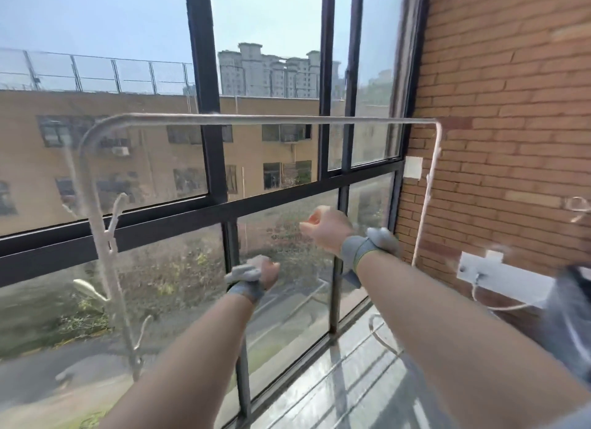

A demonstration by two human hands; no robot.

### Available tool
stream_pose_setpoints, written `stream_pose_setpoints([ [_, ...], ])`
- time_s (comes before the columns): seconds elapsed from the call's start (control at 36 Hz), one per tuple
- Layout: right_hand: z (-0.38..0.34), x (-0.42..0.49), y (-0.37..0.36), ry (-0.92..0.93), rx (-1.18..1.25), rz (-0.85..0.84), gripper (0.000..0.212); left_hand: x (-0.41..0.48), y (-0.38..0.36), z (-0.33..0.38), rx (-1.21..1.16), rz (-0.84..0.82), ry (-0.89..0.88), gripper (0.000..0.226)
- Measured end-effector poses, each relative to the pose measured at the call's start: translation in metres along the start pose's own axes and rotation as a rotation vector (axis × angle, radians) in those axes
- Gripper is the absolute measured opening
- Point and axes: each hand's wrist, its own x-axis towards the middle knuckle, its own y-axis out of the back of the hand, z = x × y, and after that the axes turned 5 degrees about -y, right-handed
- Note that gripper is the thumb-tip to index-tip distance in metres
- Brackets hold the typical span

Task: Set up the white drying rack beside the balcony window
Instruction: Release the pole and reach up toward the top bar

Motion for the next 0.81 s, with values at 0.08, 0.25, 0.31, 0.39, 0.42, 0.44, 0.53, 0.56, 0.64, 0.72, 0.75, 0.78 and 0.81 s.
stream_pose_setpoints([
  [0.08, 0.045, 0.016, 0.028, -0.001, -0.039, 0.051, 0.036, 0.013, -0.020, 0.035, 0.126, 0.086, -0.094, 0.045],
  [0.25, 0.167, 0.052, 0.127, -0.124, -0.080, 0.160, 0.034, 0.038, -0.083, 0.166, 0.197, 0.071, -0.263, 0.038],
  [0.31, 0.191, 0.059, 0.146, -0.164, -0.106, 0.192, 0.035, 0.050, -0.095, 0.192, 0.210, 0.083, -0.302, 0.035],
  [0.39, 0.244, 0.093, 0.186, -0.237, -0.133, 0.219, 0.038, 0.094, -0.128, 0.255, 0.212, 0.096, -0.352, 0.040],
  [0.42, 0.252, 0.101, 0.188, -0.210, -0.147, 0.236, 0.040, 0.096, -0.128, 0.260, 0.210, 0.093, -0.352, 0.043],
  [0.44, 0.251, 0.099, 0.189, -0.237, -0.145, 0.220, 0.041, 0.096, -0.126, 0.262, 0.221, 0.091, -0.349, 0.046],
  [0.53, 0.274, 0.123, 0.199, -0.212, -0.171, 0.245, 0.047, 0.118, -0.141, 0.287, 0.222, 0.114, -0.379, 0.055],
  [0.56, 0.283, 0.134, 0.207, -0.233, -0.173, 0.234, 0.050, 0.137, -0.150, 0.302, 0.213, 0.121, -0.407, 0.057],
  [0.64, 0.305, 0.168, 0.217, -0.227, -0.192, 0.234, 0.053, 0.169, -0.160, 0.326, 0.227, 0.112, -0.432, 0.059],
  [0.72, 0.325, 0.217, 0.240, -0.249, -0.183, 0.253, 0.048, 0.218, -0.170, 0.359, 0.230, 0.115, -0.452, 0.058],
  [0.75, 0.329, 0.245, 0.256, -0.239, -0.174, 0.277, 0.046, 0.245, -0.164, 0.379, 0.236, 0.110, -0.455, 0.059],
  [0.78, 0.334, 0.249, 0.256, -0.247, -0.172, 0.270, 0.044, 0.250, -0.169, 0.379, 0.247, 0.115, -0.464, 0.059],
  [0.81, 0.339, 0.281, 0.274, -0.243, -0.166, 0.293, 0.044, 0.282, -0.163, 0.406, 0.260, 0.125, -0.468, 0.058],
])
